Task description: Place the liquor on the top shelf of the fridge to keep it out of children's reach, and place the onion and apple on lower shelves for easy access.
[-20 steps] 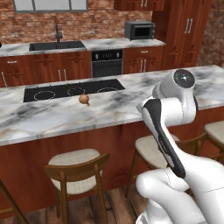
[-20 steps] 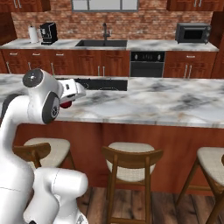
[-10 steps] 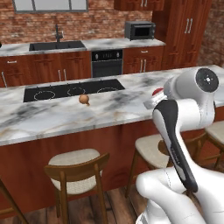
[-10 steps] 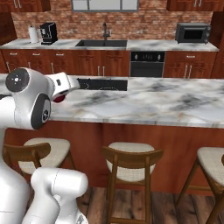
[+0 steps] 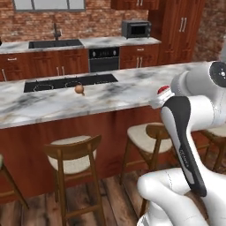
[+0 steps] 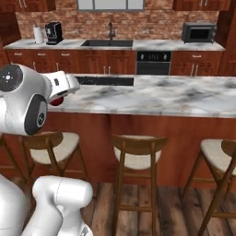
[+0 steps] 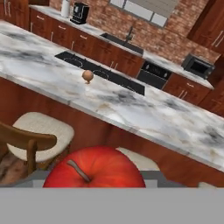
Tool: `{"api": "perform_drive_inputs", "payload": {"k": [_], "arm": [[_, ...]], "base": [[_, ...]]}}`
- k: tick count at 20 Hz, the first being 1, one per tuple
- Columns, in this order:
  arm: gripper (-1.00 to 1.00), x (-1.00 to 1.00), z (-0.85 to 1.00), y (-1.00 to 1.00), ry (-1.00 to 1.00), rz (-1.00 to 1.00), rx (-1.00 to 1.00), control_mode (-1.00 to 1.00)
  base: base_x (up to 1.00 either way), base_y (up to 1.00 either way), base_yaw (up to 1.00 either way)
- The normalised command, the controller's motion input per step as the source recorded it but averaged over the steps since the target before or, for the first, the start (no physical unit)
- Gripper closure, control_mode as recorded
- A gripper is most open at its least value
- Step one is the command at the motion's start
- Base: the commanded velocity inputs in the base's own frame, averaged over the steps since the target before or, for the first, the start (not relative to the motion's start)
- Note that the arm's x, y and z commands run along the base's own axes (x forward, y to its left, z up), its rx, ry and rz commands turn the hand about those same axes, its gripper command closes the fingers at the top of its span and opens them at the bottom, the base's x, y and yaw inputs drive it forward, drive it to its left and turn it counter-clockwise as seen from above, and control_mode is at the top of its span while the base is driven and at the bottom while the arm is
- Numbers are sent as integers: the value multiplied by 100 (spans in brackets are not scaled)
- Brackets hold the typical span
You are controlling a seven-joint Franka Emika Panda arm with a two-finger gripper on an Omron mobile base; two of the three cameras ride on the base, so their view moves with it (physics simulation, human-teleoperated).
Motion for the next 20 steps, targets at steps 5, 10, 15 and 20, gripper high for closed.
{"api": "perform_drive_inputs", "payload": {"k": [5, 10, 15, 20], "arm": [[100, 0, 0, 0, 0, 0, 0, 100], [100, 0, 0, 0, 0, 0, 0, 100], [100, 0, 0, 0, 0, 0, 0, 100], [100, 0, 0, 0, 0, 0, 0, 100]], "base": [[-76, -56, -36], [-12, -64, -61], [0, -66, -75], [6, -49, -72]]}}
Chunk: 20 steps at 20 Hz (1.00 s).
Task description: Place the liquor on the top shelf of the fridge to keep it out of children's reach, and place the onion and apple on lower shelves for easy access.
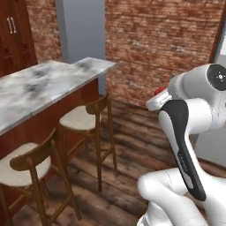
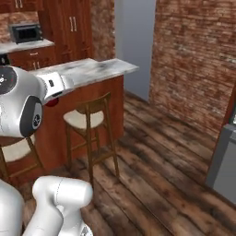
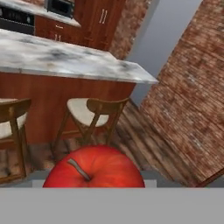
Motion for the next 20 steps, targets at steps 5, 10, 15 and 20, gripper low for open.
{"api": "perform_drive_inputs", "payload": {"k": [5, 10, 15, 20], "arm": [[100, 0, 0, 0, 0, 0, 0, 100], [100, 0, 0, 0, 0, 0, 0, 100], [100, 0, 0, 0, 0, 0, 0, 100], [100, 0, 0, 0, 0, 0, 0, 100]], "base": [[9, -72, -67], [6, -77, -61], [26, -30, -49], [49, 0, -32]]}}
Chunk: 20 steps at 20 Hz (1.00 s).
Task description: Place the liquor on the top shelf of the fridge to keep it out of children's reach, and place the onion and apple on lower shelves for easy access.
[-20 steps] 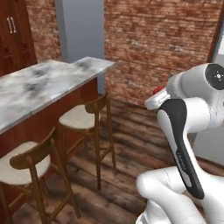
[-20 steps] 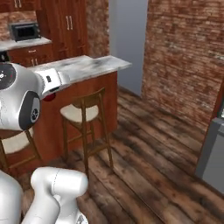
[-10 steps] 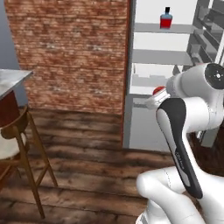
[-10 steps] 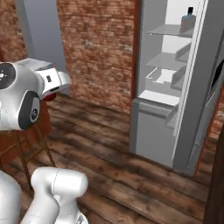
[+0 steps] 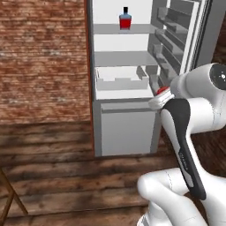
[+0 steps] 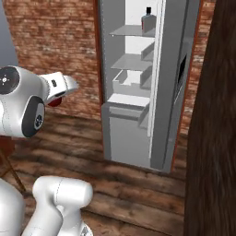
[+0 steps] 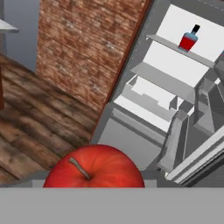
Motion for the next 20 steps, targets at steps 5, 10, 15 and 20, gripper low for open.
{"api": "perform_drive_inputs", "payload": {"k": [5, 10, 15, 20], "arm": [[100, 0, 0, 0, 0, 0, 0, 100], [100, 0, 0, 0, 0, 0, 0, 100], [100, 0, 0, 0, 0, 0, 0, 100], [100, 0, 0, 0, 0, 0, 0, 100]], "base": [[67, 7, -18], [84, 2, -15], [79, 9, -15], [61, 37, -15]]}}
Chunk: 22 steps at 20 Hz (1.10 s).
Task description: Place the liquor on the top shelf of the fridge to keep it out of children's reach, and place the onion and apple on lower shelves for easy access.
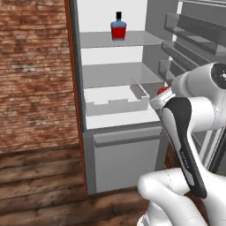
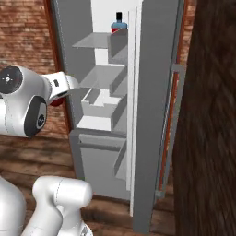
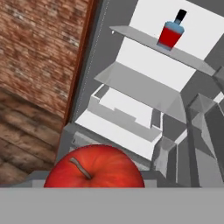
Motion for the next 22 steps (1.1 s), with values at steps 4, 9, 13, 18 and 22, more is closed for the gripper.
{"api": "perform_drive_inputs", "payload": {"k": [4, 9, 13, 18, 22], "arm": [[100, 0, 0, 0, 0, 0, 0, 100], [100, 0, 0, 0, 0, 0, 0, 100], [100, 0, 0, 0, 0, 0, 0, 100], [100, 0, 0, 0, 0, 0, 0, 100], [100, 0, 0, 0, 0, 0, 0, 100]], "base": [[41, 53, -16], [40, 48, -17], [52, 16, -18], [61, 0, -19], [58, 0, -19]]}}
